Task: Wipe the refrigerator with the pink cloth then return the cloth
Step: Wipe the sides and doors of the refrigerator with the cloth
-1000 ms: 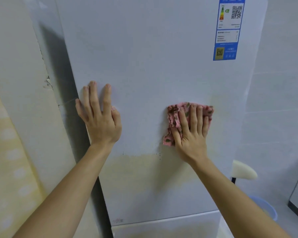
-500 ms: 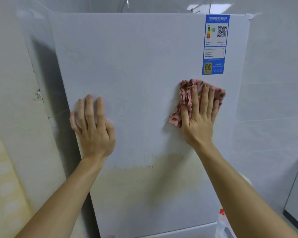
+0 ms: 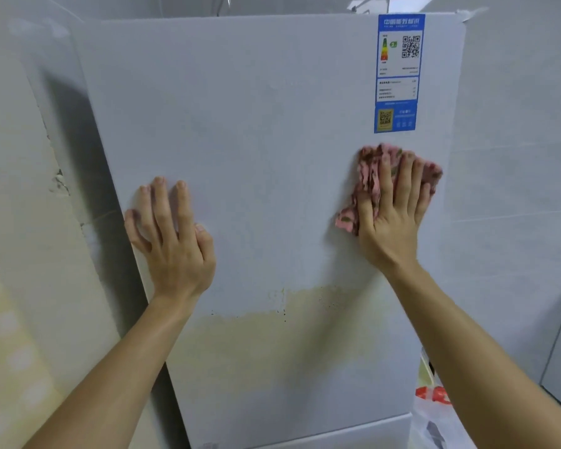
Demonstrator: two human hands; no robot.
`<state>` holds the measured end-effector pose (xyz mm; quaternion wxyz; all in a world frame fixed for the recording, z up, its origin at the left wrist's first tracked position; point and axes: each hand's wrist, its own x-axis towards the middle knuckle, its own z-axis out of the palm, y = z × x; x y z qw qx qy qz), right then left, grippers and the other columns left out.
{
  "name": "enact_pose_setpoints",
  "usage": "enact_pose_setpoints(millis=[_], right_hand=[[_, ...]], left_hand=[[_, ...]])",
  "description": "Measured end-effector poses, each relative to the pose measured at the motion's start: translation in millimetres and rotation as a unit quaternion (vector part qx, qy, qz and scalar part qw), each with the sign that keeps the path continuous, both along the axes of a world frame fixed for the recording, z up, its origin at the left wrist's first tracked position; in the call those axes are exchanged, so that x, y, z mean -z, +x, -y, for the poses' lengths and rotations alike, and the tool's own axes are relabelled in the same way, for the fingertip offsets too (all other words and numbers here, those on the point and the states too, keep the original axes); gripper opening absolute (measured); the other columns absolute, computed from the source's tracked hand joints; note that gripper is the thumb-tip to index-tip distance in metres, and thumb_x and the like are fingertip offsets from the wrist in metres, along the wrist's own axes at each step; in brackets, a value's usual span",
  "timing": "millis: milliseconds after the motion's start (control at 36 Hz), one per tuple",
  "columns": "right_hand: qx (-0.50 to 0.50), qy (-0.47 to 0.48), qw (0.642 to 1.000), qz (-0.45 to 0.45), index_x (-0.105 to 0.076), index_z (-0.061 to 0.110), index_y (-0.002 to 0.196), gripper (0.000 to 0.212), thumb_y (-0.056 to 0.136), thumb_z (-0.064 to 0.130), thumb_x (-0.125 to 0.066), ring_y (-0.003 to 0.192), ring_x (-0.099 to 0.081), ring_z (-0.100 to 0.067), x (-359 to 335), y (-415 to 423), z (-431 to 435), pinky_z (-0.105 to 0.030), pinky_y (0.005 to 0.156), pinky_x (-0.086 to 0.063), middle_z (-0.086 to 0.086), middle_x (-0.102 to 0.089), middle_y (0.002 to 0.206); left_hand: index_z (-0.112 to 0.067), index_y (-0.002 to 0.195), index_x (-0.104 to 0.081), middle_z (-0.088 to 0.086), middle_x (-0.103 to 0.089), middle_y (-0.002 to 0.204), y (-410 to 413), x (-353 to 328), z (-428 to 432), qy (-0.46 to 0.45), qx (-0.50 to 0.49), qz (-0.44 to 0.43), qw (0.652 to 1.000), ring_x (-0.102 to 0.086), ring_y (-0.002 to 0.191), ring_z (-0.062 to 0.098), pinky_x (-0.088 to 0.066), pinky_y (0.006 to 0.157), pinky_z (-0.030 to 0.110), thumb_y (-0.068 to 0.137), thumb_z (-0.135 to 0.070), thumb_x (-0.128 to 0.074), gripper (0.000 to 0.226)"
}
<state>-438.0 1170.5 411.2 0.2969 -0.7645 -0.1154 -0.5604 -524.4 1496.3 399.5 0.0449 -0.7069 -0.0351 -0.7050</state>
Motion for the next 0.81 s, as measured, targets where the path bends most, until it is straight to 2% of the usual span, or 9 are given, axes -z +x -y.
enact_pose_setpoints(millis=[83, 167, 389, 500, 611, 694, 806], right_hand=[[-0.001, 0.014, 1.0, 0.007, -0.015, 0.023, 0.169, 0.065, 0.11, 0.048, -0.031, 0.163, 0.003, -0.028, -25.8, -0.1, 3.4, -0.046, 0.129, 0.012, -0.01, -0.003, 0.177], [0.002, 0.015, 1.0, 0.018, -0.018, 0.021, 0.168, 0.064, 0.11, 0.045, -0.031, 0.163, 0.001, -0.029, -23.7, -0.8, 4.3, -0.048, 0.13, 0.009, -0.011, -0.006, 0.176], [0.005, -0.004, 1.0, 0.01, -0.021, 0.019, 0.167, 0.065, 0.108, 0.042, -0.036, 0.163, 0.008, -0.017, 65.9, 2.7, 19.3, -0.043, 0.131, 0.01, -0.013, -0.01, 0.175], [0.018, -0.018, 0.999, 0.028, -0.02, 0.026, 0.167, 0.065, 0.107, 0.041, -0.04, 0.163, 0.005, -0.019, 77.0, 7.9, 26.6, -0.046, 0.132, 0.006, -0.015, -0.016, 0.174], [0.022, 0.001, 0.999, 0.031, -0.018, 0.026, 0.167, 0.064, 0.108, 0.04, -0.036, 0.163, -0.004, -0.027, 57.3, 8.7, 24.8, -0.05, 0.132, 0.002, -0.011, -0.014, 0.175], [0.032, 0.028, 0.998, 0.036, -0.018, 0.021, 0.168, 0.064, 0.109, 0.041, -0.033, 0.163, -0.004, -0.025, 14.6, 13.7, 28.6, -0.048, 0.131, 0.004, -0.01, -0.011, 0.176], [0.049, 0.068, 0.995, 0.059, -0.022, 0.016, 0.167, 0.062, 0.11, 0.041, -0.032, 0.162, -0.011, -0.031, -45.0, 21.5, 35.9, -0.051, 0.131, -0.003, -0.015, -0.016, 0.174]], left_hand=[[-0.009, 0.163, -0.034, 0.022, -0.032, 0.168, 0.2, 0.9, -0.8, 0.002, -0.005, 0.003, 1.0, -0.022, 0.158, 0.039, -0.024, 0.122, 0.066, 0.102, -0.011, -0.043, 0.062], [-0.009, 0.163, -0.035, 0.021, -0.033, 0.167, -0.8, 1.5, -0.1, 0.002, -0.006, 0.002, 1.0, -0.023, 0.157, 0.039, -0.023, 0.122, 0.066, 0.103, -0.012, -0.041, 0.06], [-0.009, 0.163, -0.035, 0.021, -0.033, 0.167, -0.9, 2.5, 0.0, 0.004, 0.001, 0.003, 1.0, -0.023, 0.159, 0.037, -0.023, 0.122, 0.067, 0.103, -0.011, -0.043, 0.06], [-0.009, 0.163, -0.035, 0.021, -0.032, 0.167, -1.0, 2.4, 0.3, 0.005, 0.004, 0.004, 1.0, -0.022, 0.159, 0.036, -0.022, 0.122, 0.067, 0.104, -0.012, -0.042, 0.059], [-0.01, 0.163, -0.035, 0.02, -0.033, 0.167, 1.0, 3.6, -0.3, 0.004, 0.001, 0.005, 1.0, -0.023, 0.159, 0.036, -0.022, 0.122, 0.068, 0.106, -0.015, -0.04, 0.058], [-0.009, 0.162, -0.036, 0.021, -0.033, 0.167, 2.9, 3.2, -0.6, 0.005, 0.008, 0.006, 1.0, -0.024, 0.158, 0.037, -0.022, 0.121, 0.069, 0.105, -0.015, -0.04, 0.058], [-0.008, 0.163, -0.035, 0.021, -0.033, 0.167, 3.5, 3.1, -0.6, 0.01, 0.014, 0.01, 1.0, -0.024, 0.158, 0.037, -0.021, 0.122, 0.069, 0.105, -0.014, -0.041, 0.059]])
